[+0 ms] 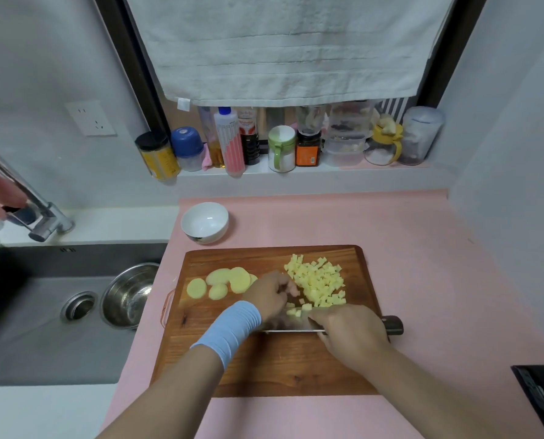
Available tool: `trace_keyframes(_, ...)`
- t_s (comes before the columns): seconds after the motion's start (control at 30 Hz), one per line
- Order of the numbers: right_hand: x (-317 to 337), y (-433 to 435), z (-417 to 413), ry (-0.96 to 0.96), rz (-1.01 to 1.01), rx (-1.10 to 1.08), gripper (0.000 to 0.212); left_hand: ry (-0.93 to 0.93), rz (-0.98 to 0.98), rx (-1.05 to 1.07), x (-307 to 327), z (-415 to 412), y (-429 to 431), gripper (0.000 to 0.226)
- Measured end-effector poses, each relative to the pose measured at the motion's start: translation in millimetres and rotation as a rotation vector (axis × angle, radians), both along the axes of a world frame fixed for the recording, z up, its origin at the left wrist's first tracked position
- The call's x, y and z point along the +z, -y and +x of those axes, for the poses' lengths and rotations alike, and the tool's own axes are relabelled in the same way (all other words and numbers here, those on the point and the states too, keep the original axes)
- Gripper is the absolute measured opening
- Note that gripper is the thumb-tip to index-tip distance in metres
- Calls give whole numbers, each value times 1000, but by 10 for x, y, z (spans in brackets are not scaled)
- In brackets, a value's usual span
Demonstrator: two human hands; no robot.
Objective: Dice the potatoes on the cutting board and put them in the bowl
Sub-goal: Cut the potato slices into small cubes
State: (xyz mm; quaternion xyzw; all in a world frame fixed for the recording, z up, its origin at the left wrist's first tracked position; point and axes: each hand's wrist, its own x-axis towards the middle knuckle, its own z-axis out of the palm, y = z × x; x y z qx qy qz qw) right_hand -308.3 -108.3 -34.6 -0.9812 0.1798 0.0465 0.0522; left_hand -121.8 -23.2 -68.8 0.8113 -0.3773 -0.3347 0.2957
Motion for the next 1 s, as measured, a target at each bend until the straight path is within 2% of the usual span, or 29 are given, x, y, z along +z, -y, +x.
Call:
trace_keyframes(0.07,-16,6,2,6,-5,-1,15,-62,-1,-33,44,-11,-3,41)
trace_keyframes(0.17,-56,24,15,9,-24,6,18,-59,74,-159,69,-58,24,46)
trace_keyframes(0.27,-83,15,32,2,-47,27,26,-106,72,-74,48,-79,47,50)
trace_keyframes(0.4,-82,13,52,37,-53,43,34,-109,-60,-18,87,-94,80,51)
trace_keyframes(0.53,-59,7,89,12,-56,59,33,-51,83,-208,-1,-63,116,58)
trace_keyframes(0.6,-38,3,86,10,-43,37,31,-70,23,-113,-31,24,102,62)
trace_keyframes(0.67,-29,19,71,-8,-45,18,25,-13,-90,42,43,131,31,54)
trace_keyframes(0.73,-24,33,44,-23,-54,6,21,67,-249,249,79,235,-124,50)
trace_keyframes(0.8,-48,55,13,-5,-40,-33,27,123,-370,502,33,291,-328,45)
trace_keyframes(0.87,-69,57,2,26,29,-115,30,175,-321,666,-61,305,-524,37)
trace_keyframes(0.9,-78,46,2,43,78,-166,30,195,-242,681,-118,289,-595,33)
trace_keyframes(1.0,-92,-6,27,73,266,-333,27,168,33,500,-292,160,-679,17)
